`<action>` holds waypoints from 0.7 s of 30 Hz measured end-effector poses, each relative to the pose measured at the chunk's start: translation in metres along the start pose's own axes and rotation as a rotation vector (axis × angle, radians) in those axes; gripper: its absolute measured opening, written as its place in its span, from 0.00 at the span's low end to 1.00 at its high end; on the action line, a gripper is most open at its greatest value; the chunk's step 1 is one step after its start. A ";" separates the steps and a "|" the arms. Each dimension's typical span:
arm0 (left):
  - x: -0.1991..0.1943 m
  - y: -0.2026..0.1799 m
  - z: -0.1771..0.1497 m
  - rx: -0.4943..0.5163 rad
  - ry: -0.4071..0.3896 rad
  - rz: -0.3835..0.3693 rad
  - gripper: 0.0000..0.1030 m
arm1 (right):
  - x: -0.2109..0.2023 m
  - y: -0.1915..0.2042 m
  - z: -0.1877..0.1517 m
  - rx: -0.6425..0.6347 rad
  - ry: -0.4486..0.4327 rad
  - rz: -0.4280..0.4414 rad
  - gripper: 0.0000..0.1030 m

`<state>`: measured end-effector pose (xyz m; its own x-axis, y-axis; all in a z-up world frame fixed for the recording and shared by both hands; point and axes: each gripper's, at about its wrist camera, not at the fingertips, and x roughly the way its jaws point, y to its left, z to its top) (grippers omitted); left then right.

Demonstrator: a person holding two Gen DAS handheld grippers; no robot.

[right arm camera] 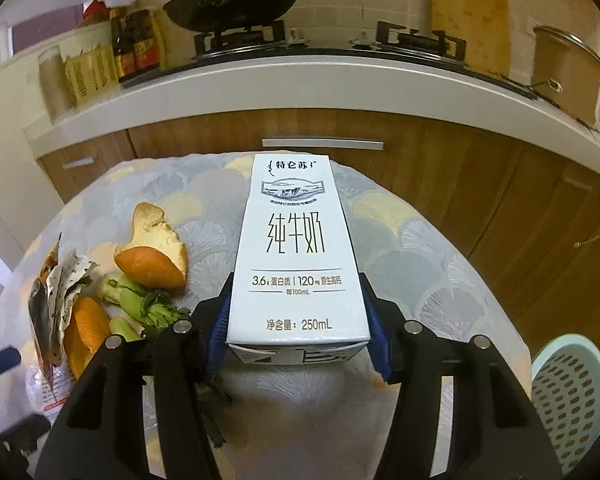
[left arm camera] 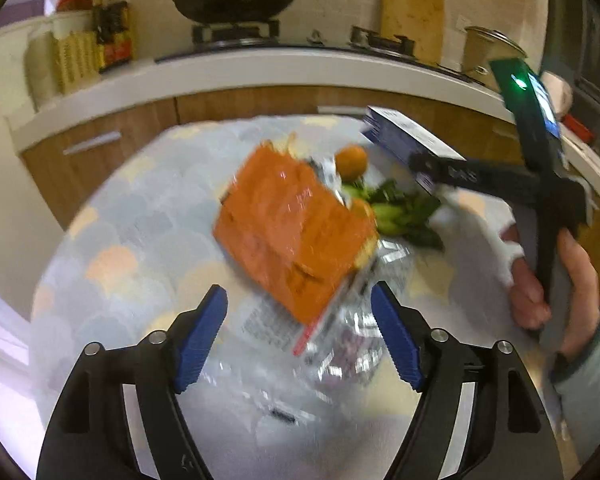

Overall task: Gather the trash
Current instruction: 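Grasp a brown snack wrapper with the left tool while the right tool lifts the carton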

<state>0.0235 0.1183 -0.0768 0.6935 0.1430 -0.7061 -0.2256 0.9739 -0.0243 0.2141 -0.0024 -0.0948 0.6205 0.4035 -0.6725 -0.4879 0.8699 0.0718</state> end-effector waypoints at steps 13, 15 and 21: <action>0.020 0.000 0.013 0.024 -0.019 0.091 0.26 | -0.024 -0.008 -0.007 0.033 -0.023 0.018 0.52; 0.016 0.008 0.015 0.003 -0.032 0.087 0.12 | -0.031 -0.007 -0.007 0.035 -0.034 0.024 0.52; 0.002 0.027 0.017 -0.069 -0.082 0.021 0.07 | -0.058 -0.008 -0.011 0.029 -0.070 0.021 0.52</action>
<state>0.0306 0.1476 -0.0668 0.7412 0.1799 -0.6467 -0.2851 0.9566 -0.0607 0.1751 -0.0365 -0.0643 0.6525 0.4394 -0.6174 -0.4838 0.8686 0.1070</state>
